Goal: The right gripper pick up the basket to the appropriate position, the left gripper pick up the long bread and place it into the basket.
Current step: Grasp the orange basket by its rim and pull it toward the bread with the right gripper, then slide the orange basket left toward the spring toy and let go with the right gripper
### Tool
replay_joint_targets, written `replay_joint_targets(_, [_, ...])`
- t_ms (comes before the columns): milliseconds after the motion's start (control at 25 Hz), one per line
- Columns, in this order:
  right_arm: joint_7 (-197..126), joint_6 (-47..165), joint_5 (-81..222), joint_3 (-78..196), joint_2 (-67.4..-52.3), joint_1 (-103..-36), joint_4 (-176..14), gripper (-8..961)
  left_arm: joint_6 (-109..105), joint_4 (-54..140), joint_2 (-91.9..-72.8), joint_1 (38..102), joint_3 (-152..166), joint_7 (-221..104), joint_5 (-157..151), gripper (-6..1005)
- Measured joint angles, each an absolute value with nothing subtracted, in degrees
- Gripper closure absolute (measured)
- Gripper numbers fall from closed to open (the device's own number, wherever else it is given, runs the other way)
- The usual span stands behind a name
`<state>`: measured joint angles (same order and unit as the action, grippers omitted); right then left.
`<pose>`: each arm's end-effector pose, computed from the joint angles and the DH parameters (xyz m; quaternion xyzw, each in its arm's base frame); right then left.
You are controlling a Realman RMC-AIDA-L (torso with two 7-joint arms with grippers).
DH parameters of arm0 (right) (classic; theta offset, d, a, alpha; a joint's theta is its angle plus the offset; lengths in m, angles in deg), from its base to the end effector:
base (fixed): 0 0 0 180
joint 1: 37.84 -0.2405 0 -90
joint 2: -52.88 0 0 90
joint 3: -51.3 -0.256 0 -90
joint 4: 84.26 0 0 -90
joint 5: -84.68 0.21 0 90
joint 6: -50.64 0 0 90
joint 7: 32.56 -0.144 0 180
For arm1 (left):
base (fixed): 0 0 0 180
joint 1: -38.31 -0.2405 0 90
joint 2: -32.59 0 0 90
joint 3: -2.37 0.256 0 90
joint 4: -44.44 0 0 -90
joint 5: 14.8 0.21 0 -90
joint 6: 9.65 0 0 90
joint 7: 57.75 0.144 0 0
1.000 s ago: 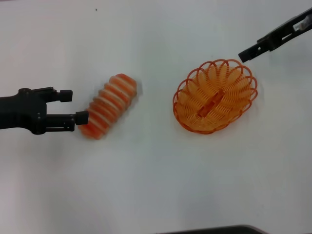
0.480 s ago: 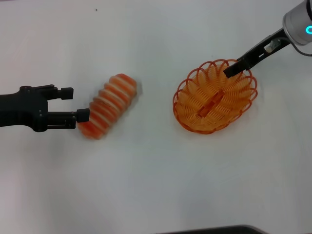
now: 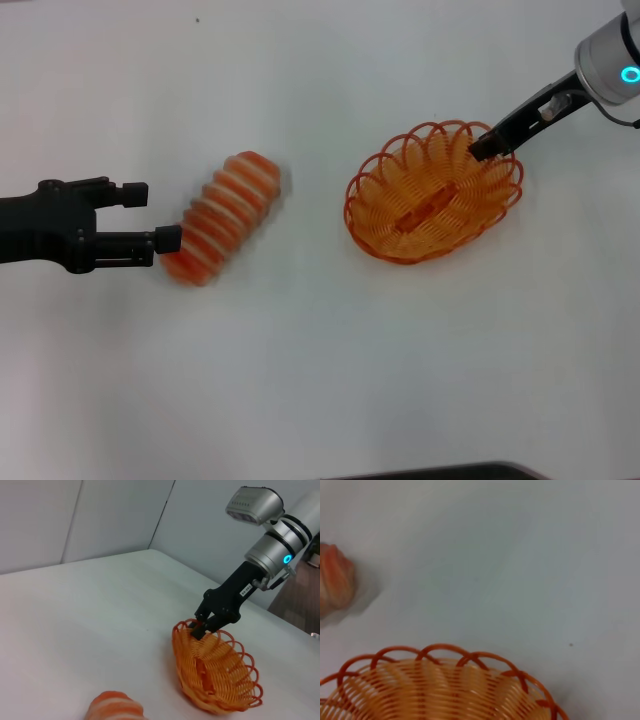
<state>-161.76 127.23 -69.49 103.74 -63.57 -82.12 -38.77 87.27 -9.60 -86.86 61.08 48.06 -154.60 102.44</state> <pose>0.2591 0.3990 0.0136 -0.8867 0.4023 -0.1273 0.1891 -0.2680 0.3000 0.0253 -0.9364 -0.2862 -0.1857 0.0819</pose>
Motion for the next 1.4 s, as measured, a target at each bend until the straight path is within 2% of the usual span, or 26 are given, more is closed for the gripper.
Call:
replay_joint_targets(160, [-161.5, 128.4, -69.2, 103.3, -63.57, -81.8, -38.4, 783, 87.2, -9.5, -86.86, 61.0, 48.0, -154.6, 102.4, 130])
replay_joint_targets(400, [-160.5, 131.2, -67.8, 99.8, -63.08, -81.6, -38.2, 850, 87.2, -9.5, -86.84, 61.0, 48.1, -154.6, 102.4, 131])
replay_joint_targets(720, [-158.5, 138.5, -56.8, 90.5, -59.83, -78.9, -38.0, 852, 87.2, -9.5, -86.63, 61.0, 48.1, -154.7, 102.4, 132])
replay_joint_targets(840, [-158.9, 140.0, -52.2, 87.4, -59.23, -77.3, -38.9, 855, 87.2, -9.5, -86.56, 60.9, 48.0, -154.7, 102.5, 132])
replay_joint_targets(1120, [-159.1, 137.2, -47.3, 84.4, -59.44, -75.7, -46.0, 853, 87.2, -9.5, -86.39, 61.5, 48.1, -154.9, 102.8, 133])
replay_joint_targets(1400, [-159.8, 127.6, -47.4, 84.3, -61.36, -74.4, -51.7, 851, 87.2, -9.5, -86.42, 62.2, 48.1, -155.0, 103.8, 133])
